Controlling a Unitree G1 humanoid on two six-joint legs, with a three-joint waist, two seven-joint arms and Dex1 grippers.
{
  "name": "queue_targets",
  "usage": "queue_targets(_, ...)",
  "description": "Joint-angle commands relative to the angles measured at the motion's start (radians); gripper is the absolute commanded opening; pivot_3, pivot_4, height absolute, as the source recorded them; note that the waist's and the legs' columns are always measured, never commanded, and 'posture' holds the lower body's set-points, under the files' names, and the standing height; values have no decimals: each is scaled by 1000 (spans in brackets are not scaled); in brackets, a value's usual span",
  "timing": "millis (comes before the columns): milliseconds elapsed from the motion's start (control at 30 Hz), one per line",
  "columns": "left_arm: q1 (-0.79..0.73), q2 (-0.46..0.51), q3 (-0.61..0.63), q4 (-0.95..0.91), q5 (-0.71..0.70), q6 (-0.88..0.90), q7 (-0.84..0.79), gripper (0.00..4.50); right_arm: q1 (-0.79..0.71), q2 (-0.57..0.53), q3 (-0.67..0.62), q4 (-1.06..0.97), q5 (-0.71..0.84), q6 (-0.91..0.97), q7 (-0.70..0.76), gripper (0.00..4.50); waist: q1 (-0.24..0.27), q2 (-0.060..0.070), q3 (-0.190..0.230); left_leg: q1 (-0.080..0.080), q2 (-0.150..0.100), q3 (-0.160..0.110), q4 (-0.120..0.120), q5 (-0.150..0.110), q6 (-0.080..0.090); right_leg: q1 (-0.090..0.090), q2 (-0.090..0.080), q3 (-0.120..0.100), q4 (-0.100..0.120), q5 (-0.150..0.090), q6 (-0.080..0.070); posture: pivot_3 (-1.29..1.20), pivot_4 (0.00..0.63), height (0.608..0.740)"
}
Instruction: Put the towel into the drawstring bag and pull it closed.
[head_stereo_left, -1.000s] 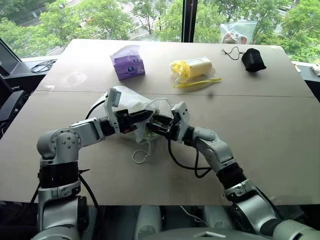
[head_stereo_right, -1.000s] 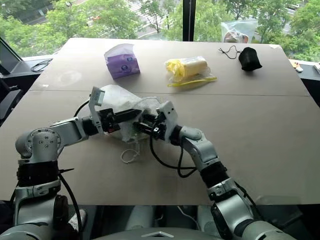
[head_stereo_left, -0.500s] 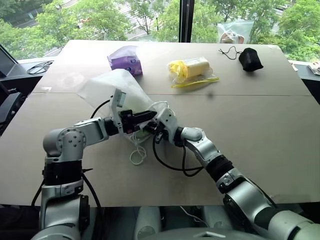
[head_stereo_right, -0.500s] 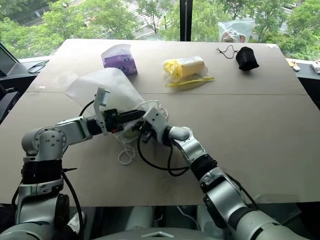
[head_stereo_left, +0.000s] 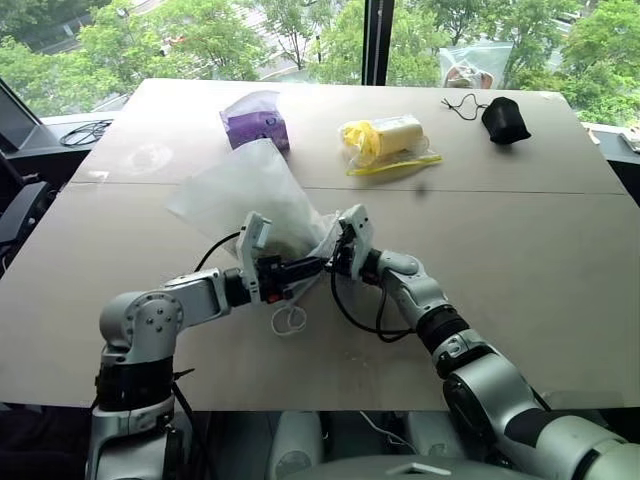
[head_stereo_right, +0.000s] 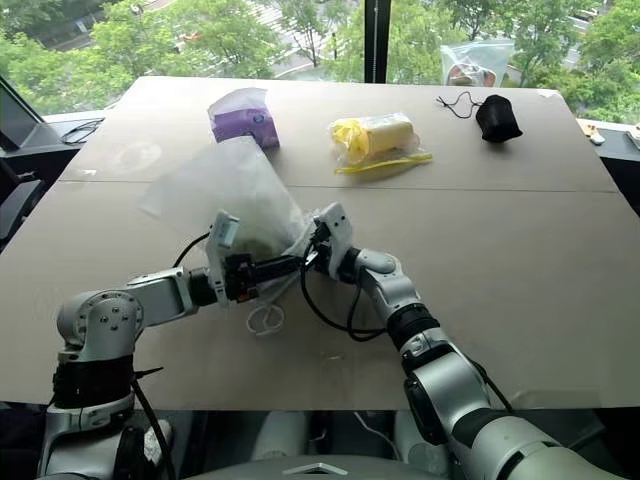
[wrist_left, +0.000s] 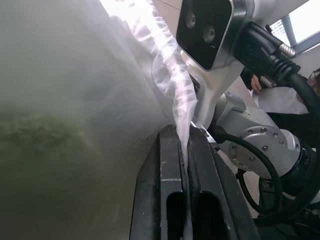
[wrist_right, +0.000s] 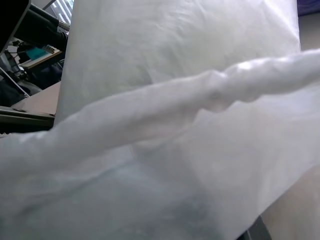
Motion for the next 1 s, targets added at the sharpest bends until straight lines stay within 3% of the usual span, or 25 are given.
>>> queue_targets(33, -19, -51, -27, -82, -58, -1, 17, 0, -12, 175, 26, 43, -13, 6, -11, 26, 0, 0, 0, 0, 0, 0, 0, 0, 0, 0, 0, 0, 0, 0, 0, 0, 150, 740)
queue_targets(133, -33, -35, -9, -79, -46, -18, 17, 0, 3, 133, 21, 21, -20, -2, -22, 26, 0, 0, 0, 0, 0, 0, 0, 0, 1, 0, 0, 0, 0, 0, 0, 0, 150, 740)
queue_targets(167, -39, -20, -3, -71, -24, -42, 7, 0, 23, 103, 21, -22, -23, -1, -25, 686, 0, 0, 0, 0, 0, 0, 0, 0, 1, 0, 0, 0, 0, 0, 0, 0, 150, 740)
queue_targets(367, -137, 112, -41, 55, 143, -269, -168, 0, 199, -90, 34, -421, -75, 79, -79, 3411, 2, 1, 1, -1, 0, 0, -1, 0, -3, -1, 0, -1, 0, 0, 0, 0, 150, 740)
queue_targets(500, -238, 244, -166, 162, 283, -431, -399, 0, 341, -255, 0, -798, -45, 257, -81, 3411, 16, 2, 2, -2, -2, 0, -1, 0, -3, -1, -1, -1, -1, 0, 0, 0, 150, 740)
queue_targets(633, -333, 289, -295, 298, 445, -658, -596, 0, 403, -376, -24, -959, -82, 375, -130, 3411, 23, 3, 2, -2, -2, 1, -2, -2, 0, -3, -1, -1, -2, -2, 1, 0, 150, 740)
queue_targets(800, -511, 276, -388, 497, 571, -849, -786, 0, 366, -378, -32, -880, -139, 405, -230, 3411, 22, 2, 3, -4, -2, 1, -2, 0, 5, -5, 4, -2, -1, -3, 1, 0, 150, 740)
queue_targets(1000, -656, 260, -428, 682, 679, -1021, -919, 0, 311, -329, 26, -727, -156, 344, -182, 3411, 22, 2, 4, -6, -2, 3, 0, 0, 5, -8, 11, 1, -1, -3, 2, 0, 150, 740)
